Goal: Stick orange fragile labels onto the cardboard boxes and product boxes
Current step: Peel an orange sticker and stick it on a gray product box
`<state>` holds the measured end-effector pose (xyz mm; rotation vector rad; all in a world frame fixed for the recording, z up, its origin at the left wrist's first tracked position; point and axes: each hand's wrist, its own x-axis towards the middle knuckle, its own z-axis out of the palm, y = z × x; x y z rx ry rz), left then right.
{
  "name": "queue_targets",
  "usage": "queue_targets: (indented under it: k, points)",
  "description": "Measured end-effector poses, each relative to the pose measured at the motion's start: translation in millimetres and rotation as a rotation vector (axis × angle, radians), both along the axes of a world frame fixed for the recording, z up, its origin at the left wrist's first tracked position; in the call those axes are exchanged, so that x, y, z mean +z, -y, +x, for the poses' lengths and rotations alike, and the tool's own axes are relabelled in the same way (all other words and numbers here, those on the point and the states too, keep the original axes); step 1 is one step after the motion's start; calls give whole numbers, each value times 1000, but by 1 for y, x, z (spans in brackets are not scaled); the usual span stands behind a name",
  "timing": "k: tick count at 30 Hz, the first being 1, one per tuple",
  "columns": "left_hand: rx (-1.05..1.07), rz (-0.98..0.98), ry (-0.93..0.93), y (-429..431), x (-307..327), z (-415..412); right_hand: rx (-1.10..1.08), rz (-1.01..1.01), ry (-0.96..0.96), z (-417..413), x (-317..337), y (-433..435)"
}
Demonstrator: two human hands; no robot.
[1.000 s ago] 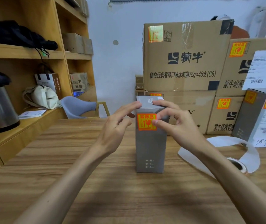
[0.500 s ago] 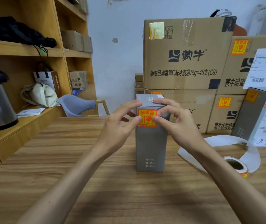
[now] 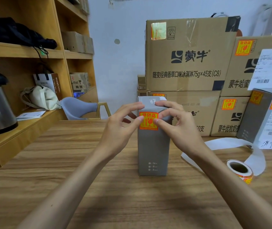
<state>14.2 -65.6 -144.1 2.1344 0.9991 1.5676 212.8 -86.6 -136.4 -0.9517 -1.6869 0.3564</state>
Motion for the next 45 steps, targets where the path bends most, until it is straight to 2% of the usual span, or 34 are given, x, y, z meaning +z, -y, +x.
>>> queue_targets:
  k: [10, 14, 19, 25, 36, 41, 45]
  points:
    - [23, 18, -13, 2, 3, 1, -104, 136, 100, 2, -1, 2]
    - [29, 15, -13, 3, 3, 0, -74, 98, 41, 7, 2, 4]
    - [43, -5, 55, 3, 7, 4, -131, 160, 173, 4, 6, 4]
    - [60, 14, 39, -2, 11, 8, -188, 156, 139, -3, 10, -5]
    - [-62, -70, -25, -10, 12, -10, -11, 152, 161, 15, 5, -13]
    - [-13, 57, -181, -11, -6, -5, -95, 242, 354, 12, -6, -12]
    - [4, 121, -144, -13, -12, 1, -144, 314, 372, 9, -12, -16]
